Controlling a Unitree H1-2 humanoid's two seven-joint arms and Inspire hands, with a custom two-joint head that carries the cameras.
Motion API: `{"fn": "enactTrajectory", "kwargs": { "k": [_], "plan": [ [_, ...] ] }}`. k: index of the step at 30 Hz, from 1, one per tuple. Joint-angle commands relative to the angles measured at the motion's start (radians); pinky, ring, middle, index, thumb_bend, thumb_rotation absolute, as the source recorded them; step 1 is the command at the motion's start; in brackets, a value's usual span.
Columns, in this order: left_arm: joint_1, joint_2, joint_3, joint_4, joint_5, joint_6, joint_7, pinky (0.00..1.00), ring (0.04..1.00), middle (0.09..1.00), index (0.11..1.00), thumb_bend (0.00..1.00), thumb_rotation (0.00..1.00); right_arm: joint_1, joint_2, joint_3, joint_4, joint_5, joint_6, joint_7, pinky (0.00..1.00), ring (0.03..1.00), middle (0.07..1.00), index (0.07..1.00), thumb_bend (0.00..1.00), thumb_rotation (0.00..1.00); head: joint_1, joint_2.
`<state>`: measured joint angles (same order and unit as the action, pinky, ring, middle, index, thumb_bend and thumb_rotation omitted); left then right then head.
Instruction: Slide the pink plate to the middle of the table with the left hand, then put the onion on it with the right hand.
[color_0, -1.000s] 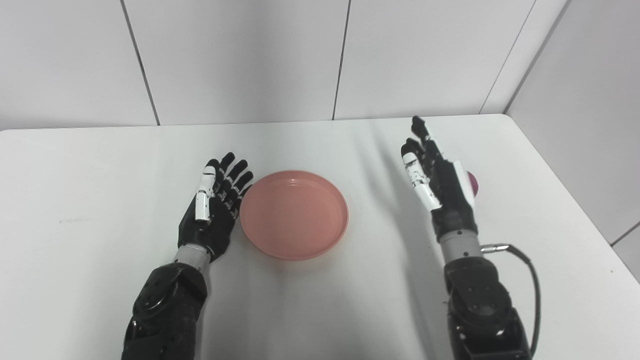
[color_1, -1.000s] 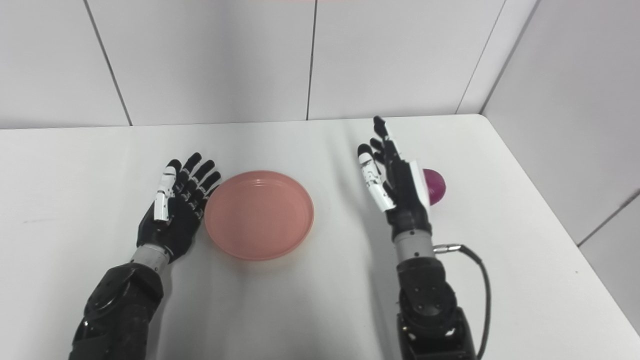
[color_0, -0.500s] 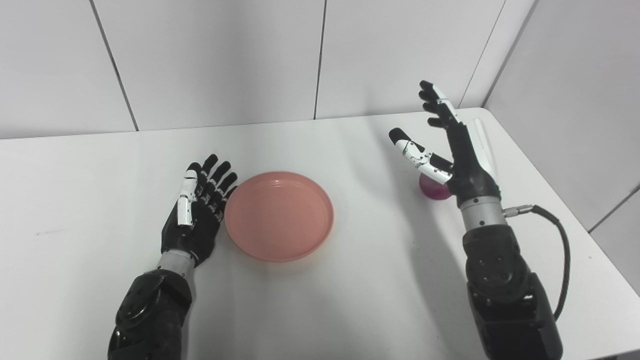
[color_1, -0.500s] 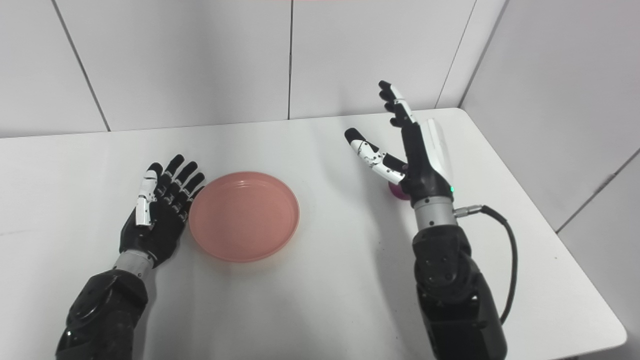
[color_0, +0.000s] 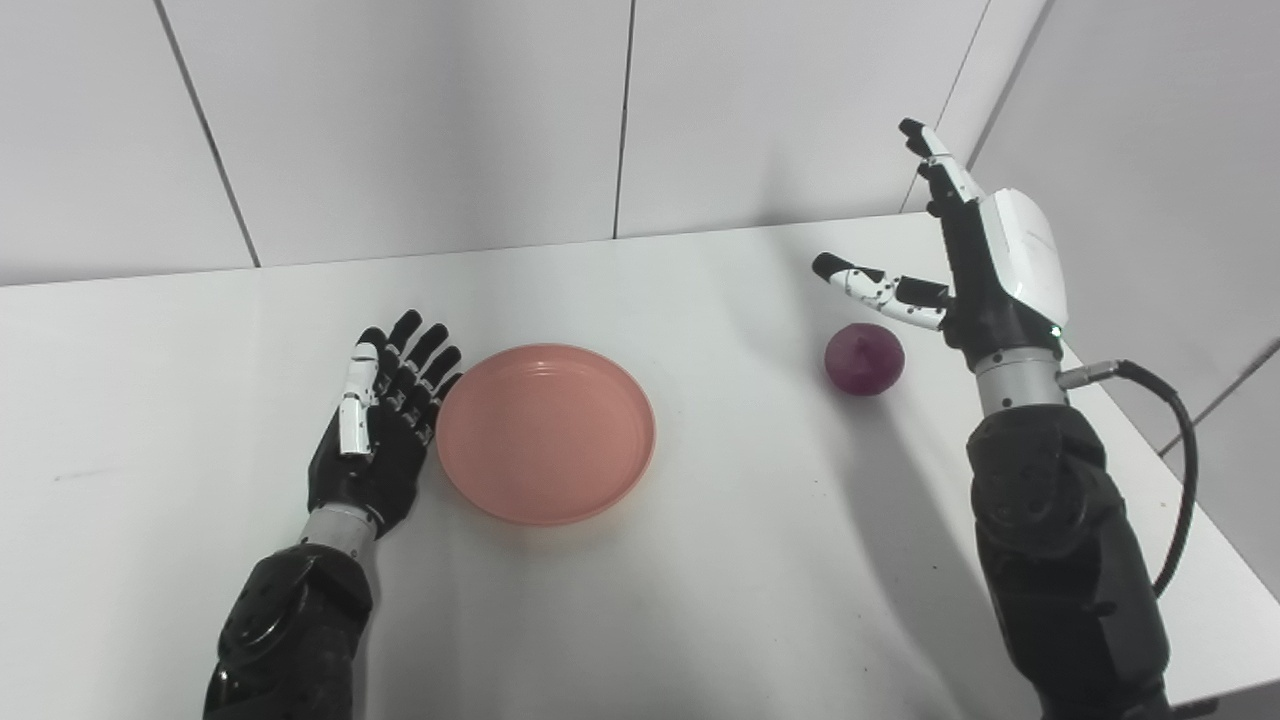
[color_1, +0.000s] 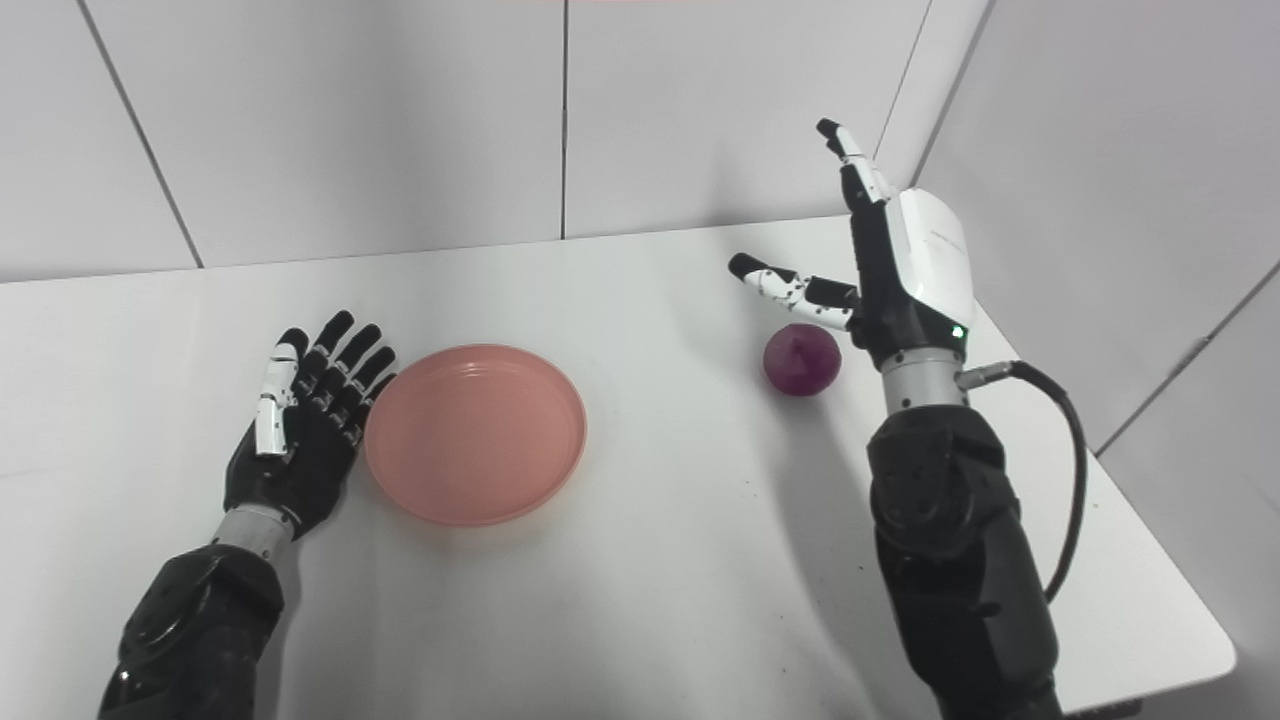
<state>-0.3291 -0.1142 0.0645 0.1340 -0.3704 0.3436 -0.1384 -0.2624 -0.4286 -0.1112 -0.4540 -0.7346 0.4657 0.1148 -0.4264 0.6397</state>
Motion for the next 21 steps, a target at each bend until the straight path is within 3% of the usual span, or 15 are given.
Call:
{"fn": "enactTrajectory", "kwargs": {
  "k": [1,6,10,21],
  "plan": [
    [0.027,0.012,0.006,0.039,0.006,0.033,0.015,0.94,0.944,0.944,0.942,0.40,1.00,-0.018,-0.028,-0.018,-0.005,-0.014,-0.001,-0.002,0.73,0.865,0.921,0.967,0.99,0.40,-0.002,-0.002],
    [0.026,0.012,0.009,0.041,0.007,0.034,0.014,0.95,0.943,0.944,0.941,0.40,1.00,-0.016,-0.029,-0.024,0.002,-0.012,-0.004,0.006,0.73,0.863,0.923,0.970,1.00,0.38,-0.002,-0.002],
    [0.027,0.019,0.004,0.052,0.014,0.016,0.001,0.95,0.940,0.945,0.943,0.40,1.00,0.006,-0.060,-0.049,0.065,-0.021,0.004,0.106,0.76,0.887,0.945,0.970,1.00,0.37,-0.008,-0.004],
    [0.026,0.020,0.009,0.052,0.014,0.018,-0.006,0.94,0.938,0.945,0.944,0.40,1.00,0.017,-0.087,-0.050,0.158,-0.029,0.004,0.191,0.78,0.893,0.940,0.949,1.00,0.40,-0.007,-0.002]
  ]
}}
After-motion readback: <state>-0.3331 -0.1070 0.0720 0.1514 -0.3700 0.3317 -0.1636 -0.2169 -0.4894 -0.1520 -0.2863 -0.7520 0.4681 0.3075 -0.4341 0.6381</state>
